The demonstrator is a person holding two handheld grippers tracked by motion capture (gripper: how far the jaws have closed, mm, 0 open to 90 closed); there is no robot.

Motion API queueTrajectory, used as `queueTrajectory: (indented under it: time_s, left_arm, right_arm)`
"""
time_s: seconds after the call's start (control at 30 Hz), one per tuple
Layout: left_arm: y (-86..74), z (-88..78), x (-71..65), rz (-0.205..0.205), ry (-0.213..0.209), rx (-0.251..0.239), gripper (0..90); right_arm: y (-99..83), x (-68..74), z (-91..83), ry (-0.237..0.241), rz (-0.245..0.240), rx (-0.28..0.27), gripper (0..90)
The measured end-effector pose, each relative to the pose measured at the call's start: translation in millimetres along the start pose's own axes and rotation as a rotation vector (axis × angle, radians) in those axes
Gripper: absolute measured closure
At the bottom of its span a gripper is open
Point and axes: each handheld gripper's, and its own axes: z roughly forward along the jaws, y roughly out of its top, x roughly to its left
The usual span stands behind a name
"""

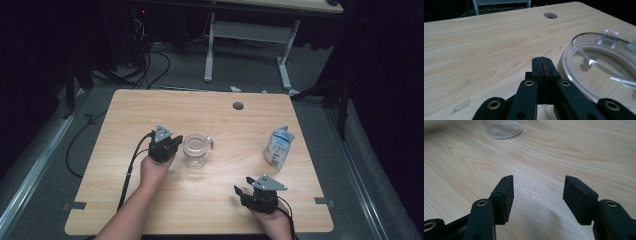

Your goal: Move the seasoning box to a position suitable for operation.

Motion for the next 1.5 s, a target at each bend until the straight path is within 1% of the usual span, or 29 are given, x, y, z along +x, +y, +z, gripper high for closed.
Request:
queueTrajectory:
  time_s: [0.1, 0.17, 0.2, 0.23, 0.3, 0.4, 0.5, 0.6, 0.7, 0.8, 0.83, 0.87, 0.9, 0.93, 0.97, 1.03, 1.1, 1.13, 1.17, 1.2, 1.23, 1.27, 1.33, 1.37, 1.4, 1.47, 1.5]
  left_arm:
    - [-1.3, 3.8, 0.2, 0.006, -0.010, 0.008, 90.0]
    - [-1.3, 4.6, 0.4, -0.012, -0.016, 0.006, 90.0]
    - [-2.2, 4.2, -0.2, -0.011, -0.019, 0.005, 90.0]
    - [12.8, -21.4, 28.7, 0.464, -0.024, 0.397, 90.0]
    - [11.9, -24.1, 29.8, 0.449, -0.033, 0.392, 90.0]
    - [10.1, -28.7, 29.2, 0.450, -0.036, 0.389, 90.0]
    - [4.0, -41.9, 23.2, 0.458, -0.054, 0.371, 90.0]
    - [-1.4, -52.4, 17.6, 0.454, -0.061, 0.357, 90.0]
    - [-8.1, -63.9, 11.9, 0.468, -0.063, 0.351, 90.0]
    - [-12.3, -73.9, 8.9, 0.454, -0.075, 0.347, 90.0]
    - [-12.3, -73.9, 8.9, 0.454, -0.075, 0.347, 90.0]
    - [-14.7, -81.2, 6.0, 0.459, -0.081, 0.345, 90.0]
    - [-15.5, -84.5, 4.8, 0.460, -0.087, 0.342, 90.0]
    - [-15.5, -84.5, 4.8, 0.460, -0.087, 0.342, 90.0]
    - [-16.0, -86.6, 2.8, 0.476, -0.081, 0.338, 90.0]
    - [-13.5, -81.6, 4.5, 0.496, -0.053, 0.343, 90.0]
    - [-9.0, -69.7, 11.4, 0.480, -0.033, 0.346, 90.0]
    - [-9.0, -69.7, 11.4, 0.480, -0.033, 0.346, 90.0]
    - [-6.8, -58.7, 16.0, 0.481, -0.028, 0.363, 90.0]
    - [-6.8, -58.7, 16.0, 0.481, -0.028, 0.363, 90.0]
    - [-5.5, -47.7, 19.2, 0.484, -0.028, 0.368, 90.0]
    - [-4.7, -43.8, 20.0, 0.480, -0.031, 0.369, 90.0]
    - [-4.5, -40.4, 20.0, 0.466, -0.045, 0.367, 90.0]
    - [-4.5, -40.4, 20.0, 0.466, -0.045, 0.367, 90.0]
    - [-7.0, -41.7, 17.2, 0.467, -0.063, 0.371, 90.0]
    - [-9.7, -45.0, 14.7, 0.476, -0.063, 0.364, 90.0]
    - [-10.5, -47.6, 14.6, 0.471, -0.072, 0.360, 90.0]
  right_arm:
    - [-0.4, 0.7, 0.5, -0.001, -0.008, 0.002, 42.2]
    - [-0.8, 1.6, 0.8, -0.003, -0.013, 0.005, 42.2]
    - [-1.0, 2.3, 1.1, -0.004, -0.015, 0.006, 42.2]
    - [-1.0, 2.6, 1.1, -0.005, -0.018, 0.011, 42.2]
    - [-1.4, 3.3, 1.9, -0.004, -0.021, 0.012, 42.1]
    - [-1.7, 3.9, 2.7, -0.004, -0.024, 0.015, 42.1]
    - [-1.6, 4.9, 3.5, -0.006, -0.025, 0.018, 42.0]
    - [-1.6, 5.2, 4.0, -0.005, -0.031, 0.020, 42.0]
    - [-1.5, 6.1, 4.0, -0.005, -0.027, 0.018, 42.0]
    - [-1.6, 5.4, 3.8, -0.005, -0.029, 0.019, 41.9]
    - [-1.6, 5.0, 3.7, -0.004, -0.030, 0.018, 41.9]
    - [-1.7, 4.7, 3.4, -0.006, -0.028, 0.019, 41.9]
    - [-1.7, 4.5, 3.1, -0.007, -0.028, 0.019, 41.9]
    - [-1.6, 4.1, 2.9, -0.007, -0.029, 0.017, 41.9]
    - [-1.6, 4.1, 2.6, -0.007, -0.025, 0.015, 41.9]
    - [-1.5, 3.8, 2.6, -0.007, -0.024, 0.014, 41.9]
    - [-1.4, 4.4, 3.2, -0.008, -0.026, 0.018, 41.8]
    - [-1.4, 4.4, 3.2, -0.008, -0.026, 0.018, 41.8]
    - [-1.2, 5.3, 3.4, -0.005, -0.031, 0.015, 41.8]
    - [-1.2, 5.3, 3.4, -0.005, -0.031, 0.015, 41.8]
    - [-1.3, 5.9, 3.7, -0.007, -0.031, 0.019, 41.8]
    - [-1.5, 5.7, 4.1, -0.008, -0.032, 0.019, 41.8]
    - [-1.9, 4.6, 4.9, -0.006, -0.035, 0.023, 41.8]
    - [-1.9, 4.6, 4.9, -0.006, -0.035, 0.023, 41.8]
    - [-2.6, 4.2, 5.1, -0.007, -0.030, 0.027, 41.8]
    - [-3.1, 3.8, 5.2, -0.008, -0.030, 0.027, 41.9]
    - [-3.3, 3.9, 5.2, -0.009, -0.028, 0.028, 41.8]
